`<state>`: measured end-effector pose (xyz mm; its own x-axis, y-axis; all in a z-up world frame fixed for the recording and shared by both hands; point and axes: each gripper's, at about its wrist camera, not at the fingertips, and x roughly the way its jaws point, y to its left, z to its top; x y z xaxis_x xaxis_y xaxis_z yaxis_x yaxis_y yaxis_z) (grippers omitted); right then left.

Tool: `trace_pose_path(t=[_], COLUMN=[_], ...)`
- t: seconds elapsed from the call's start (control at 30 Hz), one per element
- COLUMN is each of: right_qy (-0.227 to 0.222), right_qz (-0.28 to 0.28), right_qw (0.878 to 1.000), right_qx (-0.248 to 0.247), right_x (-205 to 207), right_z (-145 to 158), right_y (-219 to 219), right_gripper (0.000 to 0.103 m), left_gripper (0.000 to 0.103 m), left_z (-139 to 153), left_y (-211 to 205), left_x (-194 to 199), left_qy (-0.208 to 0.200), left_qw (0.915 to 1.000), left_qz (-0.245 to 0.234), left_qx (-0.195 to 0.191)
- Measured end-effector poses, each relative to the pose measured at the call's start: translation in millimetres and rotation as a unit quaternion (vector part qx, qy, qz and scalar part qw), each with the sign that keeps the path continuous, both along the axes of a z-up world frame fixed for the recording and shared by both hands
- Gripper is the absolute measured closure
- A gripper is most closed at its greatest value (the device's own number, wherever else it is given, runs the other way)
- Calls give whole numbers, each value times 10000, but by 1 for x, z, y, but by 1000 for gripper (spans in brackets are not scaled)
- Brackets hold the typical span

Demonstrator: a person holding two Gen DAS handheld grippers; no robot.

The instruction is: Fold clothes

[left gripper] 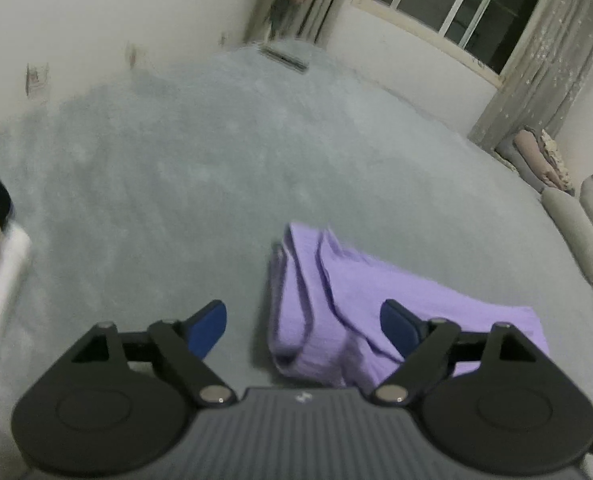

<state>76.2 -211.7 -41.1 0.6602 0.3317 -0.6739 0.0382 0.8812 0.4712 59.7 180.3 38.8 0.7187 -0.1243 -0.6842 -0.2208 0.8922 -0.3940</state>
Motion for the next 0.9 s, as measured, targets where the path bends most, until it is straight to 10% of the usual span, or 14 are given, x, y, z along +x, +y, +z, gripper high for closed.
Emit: trace_pose_path(t=[0.1,0.13,0.2,0.7,0.8,0.9], right_qy=[-76,-108,-181,-242,-254,-345], right_qz=[61,89,121,185,179,133], right_qw=[9985,9975,9967,9929,9887,9854], right_qx=[-541,-686,-776,-1151,-1465,-1661], right_x=[2,2,2,-4,-2,-5], right_z=[1,2,5,13,12,16], right_y=[11,14,13,-1,2,7], right_gripper=[80,98,98,97,95,81], left_gripper=[75,78,81,81,53,52], left_z=[-7,-7,-4,11,11,17], left_y=[5,8,12,-17,-9,4], left_x=[4,4,3,-18,-20,-23], left_qy=[114,99,37,31,94,-91], left_qw=[9999,9999,9998,9922,9940,9972], left_qz=[77,82,90,-1024,-956,-699], left_qx=[21,-48,-150,705,525,246])
